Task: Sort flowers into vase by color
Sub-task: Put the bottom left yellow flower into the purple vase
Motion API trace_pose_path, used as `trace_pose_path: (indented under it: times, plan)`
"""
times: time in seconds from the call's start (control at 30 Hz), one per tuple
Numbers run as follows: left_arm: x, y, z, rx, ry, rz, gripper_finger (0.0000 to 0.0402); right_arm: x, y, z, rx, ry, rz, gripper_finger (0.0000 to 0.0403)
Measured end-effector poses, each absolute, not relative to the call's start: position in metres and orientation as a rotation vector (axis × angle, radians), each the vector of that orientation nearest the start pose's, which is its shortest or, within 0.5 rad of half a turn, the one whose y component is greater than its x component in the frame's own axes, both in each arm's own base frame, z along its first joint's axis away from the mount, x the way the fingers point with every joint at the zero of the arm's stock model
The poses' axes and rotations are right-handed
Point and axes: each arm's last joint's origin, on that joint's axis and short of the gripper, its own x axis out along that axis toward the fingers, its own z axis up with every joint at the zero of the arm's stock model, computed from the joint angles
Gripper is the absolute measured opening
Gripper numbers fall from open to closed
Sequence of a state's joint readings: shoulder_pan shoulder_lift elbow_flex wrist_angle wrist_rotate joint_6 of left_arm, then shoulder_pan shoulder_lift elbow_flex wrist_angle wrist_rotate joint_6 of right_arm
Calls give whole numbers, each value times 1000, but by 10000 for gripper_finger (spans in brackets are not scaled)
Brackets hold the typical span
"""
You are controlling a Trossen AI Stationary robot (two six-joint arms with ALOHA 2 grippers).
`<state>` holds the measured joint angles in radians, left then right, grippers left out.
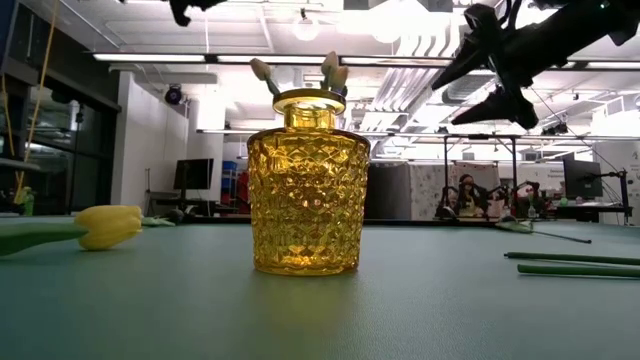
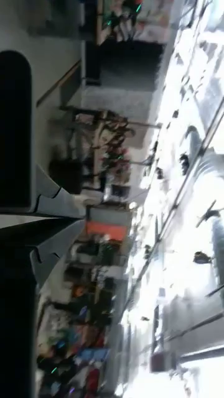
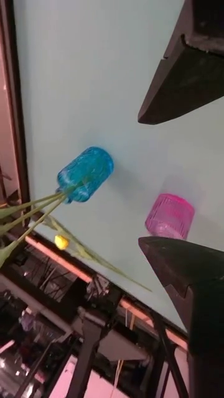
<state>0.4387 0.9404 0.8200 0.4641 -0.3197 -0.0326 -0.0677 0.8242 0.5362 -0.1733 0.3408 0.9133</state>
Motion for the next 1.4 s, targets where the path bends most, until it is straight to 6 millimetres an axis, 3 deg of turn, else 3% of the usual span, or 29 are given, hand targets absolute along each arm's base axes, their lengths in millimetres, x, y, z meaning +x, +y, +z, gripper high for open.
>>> trace_pose_path:
  times: [0.3,0.5,0.7,0.87,1.03,1.17,1.4]
  plan:
    - [174,55,357,-184,-46,433,0,177,-23,245,812,207,-594,298]
    - [174,28,336,-509,182,189,12,178,-22,245,790,215,-587,298]
    - [172,-10,314,-766,480,56,72,178,-21,245,790,236,-545,298]
    - [174,-55,295,-901,758,-36,143,179,-19,245,782,283,-450,298]
    - [173,-108,267,-932,1062,-67,202,180,-17,247,765,291,-382,298]
    - [171,-141,243,-872,1202,-6,227,183,-16,252,755,253,-324,298]
    - [182,-161,202,-684,1226,184,232,186,-15,261,805,172,-256,298]
